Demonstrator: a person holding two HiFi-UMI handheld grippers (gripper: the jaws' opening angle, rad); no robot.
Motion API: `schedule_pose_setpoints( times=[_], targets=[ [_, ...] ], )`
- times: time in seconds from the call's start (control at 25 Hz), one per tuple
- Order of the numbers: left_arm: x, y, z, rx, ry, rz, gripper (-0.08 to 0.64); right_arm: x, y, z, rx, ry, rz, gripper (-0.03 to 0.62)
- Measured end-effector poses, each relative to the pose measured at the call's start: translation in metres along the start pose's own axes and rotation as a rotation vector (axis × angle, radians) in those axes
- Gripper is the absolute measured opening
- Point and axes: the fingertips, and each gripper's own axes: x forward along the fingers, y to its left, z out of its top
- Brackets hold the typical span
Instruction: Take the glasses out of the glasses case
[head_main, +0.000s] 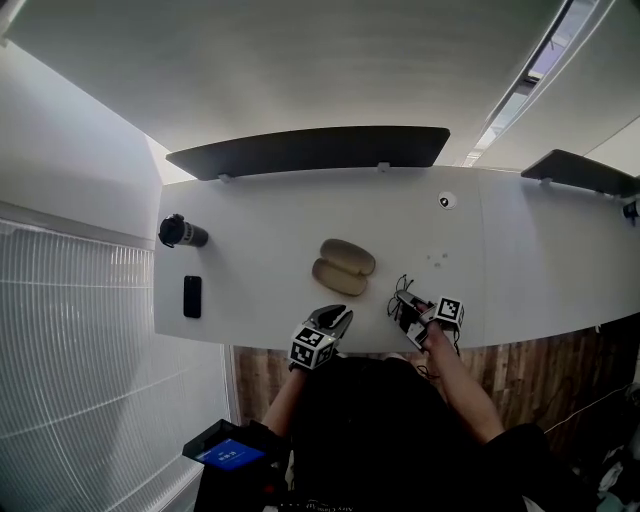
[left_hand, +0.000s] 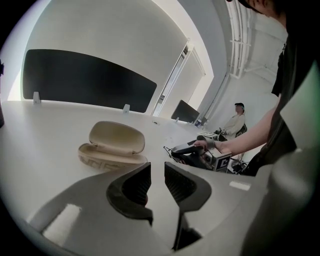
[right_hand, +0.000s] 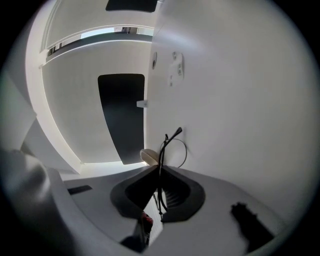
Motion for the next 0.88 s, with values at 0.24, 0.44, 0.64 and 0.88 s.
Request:
schedule_pose_setpoints(
  times=[0.24, 0.44, 0.64, 0.88],
  targets=[
    [0.005, -0.006, -0.001, 0.018, -0.002, -0.017, 0.091, -0.007, 0.007, -0.001, -0.003, 0.014, 0.012, 0.095],
    [0.007, -0.012, 0.0, 0.022, -0.009, -0.022, 0.091, -0.026, 0.01, -0.006, -0.034, 0.0, -0.011, 0.094],
    [0.012, -0.023, 0.0, 0.045, -0.022, -0.041, 0.086, -0.059, 0.019, -0.005, -0.091, -0.096, 0.065, 0.009],
    [0.025, -0.052, -0.01, 0.107, 0.025, -0.079, 0.078, -0.099, 0.027, -0.015, -0.294, -0.124, 0.072, 0.008]
  ],
)
